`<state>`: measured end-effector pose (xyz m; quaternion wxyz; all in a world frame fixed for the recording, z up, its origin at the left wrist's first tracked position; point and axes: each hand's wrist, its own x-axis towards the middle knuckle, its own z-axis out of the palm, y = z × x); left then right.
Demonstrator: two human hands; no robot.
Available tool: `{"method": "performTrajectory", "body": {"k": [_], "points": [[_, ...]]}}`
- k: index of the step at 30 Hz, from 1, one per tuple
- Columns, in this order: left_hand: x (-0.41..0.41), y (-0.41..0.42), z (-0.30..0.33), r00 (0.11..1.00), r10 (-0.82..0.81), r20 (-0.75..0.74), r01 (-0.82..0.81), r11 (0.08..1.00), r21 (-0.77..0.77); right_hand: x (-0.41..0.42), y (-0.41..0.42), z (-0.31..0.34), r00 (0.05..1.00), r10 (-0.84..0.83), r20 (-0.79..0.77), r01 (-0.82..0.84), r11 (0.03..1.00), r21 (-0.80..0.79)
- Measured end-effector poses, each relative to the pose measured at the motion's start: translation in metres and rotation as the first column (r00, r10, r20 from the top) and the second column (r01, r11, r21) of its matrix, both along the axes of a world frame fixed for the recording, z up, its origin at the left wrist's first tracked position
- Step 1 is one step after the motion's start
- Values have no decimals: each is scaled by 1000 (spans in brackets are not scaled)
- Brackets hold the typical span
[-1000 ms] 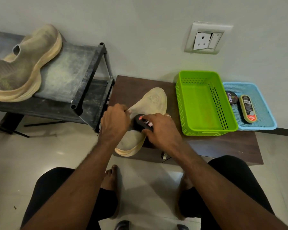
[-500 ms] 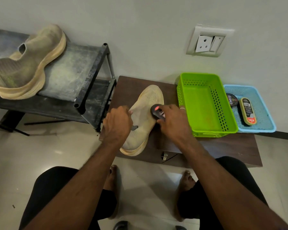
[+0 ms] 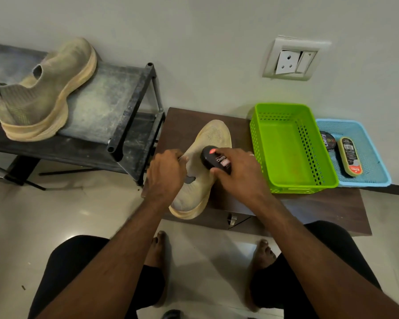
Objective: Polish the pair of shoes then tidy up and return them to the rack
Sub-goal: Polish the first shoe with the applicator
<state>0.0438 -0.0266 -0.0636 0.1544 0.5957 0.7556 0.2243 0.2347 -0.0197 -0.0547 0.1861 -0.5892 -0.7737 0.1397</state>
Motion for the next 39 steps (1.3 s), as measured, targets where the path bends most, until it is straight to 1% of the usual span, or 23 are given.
{"method": "performTrajectory", "body": {"k": [1, 3, 5, 8, 9, 11, 13, 14, 16, 18, 19, 21, 23, 24, 26, 29, 30, 31, 33, 34, 35, 37, 39], "points": [[-1, 0, -1, 1000, -2, 11, 2, 1000, 2, -2, -7, 0, 998, 64, -29, -65, 997, -38], [0, 1, -2, 1000, -3, 16, 3, 1000, 3, -4, -9, -4, 994, 111, 21, -108, 989, -97], [1, 1, -4, 1000, -5, 13, 5, 1000, 9, -2, 3, -8, 992, 21, 124, -14, 998, -64], [2, 0, -6, 1000, 5, 30, -6, 1000, 12, 0, 10, -7, 949, -105, 297, 95, 994, 47], [1, 0, -7, 999, 17, 42, -17, 1000, 7, -1, 7, -5, 955, -104, 279, 84, 993, 83], [-1, 0, -6, 998, 34, 55, -34, 999, 1, -1, -6, 2, 992, -15, 129, 4, 996, 84], [2, 0, -3, 998, 38, 46, -38, 999, 2, -1, -17, 5, 997, 81, -9, -82, 995, -54], [4, 0, -2, 999, 38, 34, -38, 999, 7, 1, -16, 2, 995, 98, -12, -99, 989, -111], [7, 0, 0, 999, 45, 6, -46, 999, 13, 4, -3, -5, 992, 39, 122, -27, 994, -101], [7, -2, 0, 999, 51, 4, -51, 999, 13, 8, 11, -6, 958, -63, 280, 71, 997, -18], [7, -3, 0, 999, 47, 10, -47, 999, 11, 10, 14, -4, 957, -90, 277, 86, 996, 25], [5, -2, 0, 999, 45, 23, -45, 999, 4, 9, 8, 1, 990, -61, 127, 51, 996, 77], [4, -2, -1, 999, 36, 28, -37, 999, 3, 6, -8, 6, 997, 56, -47, -56, 998, 4], [5, -1, 0, 999, 30, 27, -30, 1000, 5, 4, -13, 5, 991, 103, -82, -108, 992, -64], [5, 1, -1, 1000, 22, 7, -22, 1000, 5, 3, -8, 0, 994, 109, -17, -110, 985, -133], [5, -1, -1, 1000, 22, 6, -22, 1000, 12, 8, 14, -6, 971, -65, 231, 69, 998, -10], [6, -2, -1, 1000, 19, 10, -19, 1000, 17, 10, 17, -5, 961, -105, 254, 100, 994, 31], [5, -2, -1, 1000, 20, 16, -21, 1000, 20, 11, 18, -4, 969, -109, 220, 98, 993, 60], [3, -1, -3, 999, 32, 32, -32, 999, 24, 8, 8, 0, 999, -6, 48, 3, 998, 61], [3, -1, -3, 999, 31, 36, -32, 999, 24, 5, 0, 0, 997, 71, -10, -70, 997, 25], [4, 0, -2, 999, 28, 32, -29, 999, 24, 2, -6, 0, 991, 135, -20, -136, 990, -27], [6, 0, 1, 1000, 25, 19, -26, 999, 19, -1, -4, -7, 986, 158, 61, -154, 986, -72], [8, -1, 2, 999, 33, 21, -34, 999, 11, 1, 7, -10, 981, 47, 190, -44, 999, -18]]}}
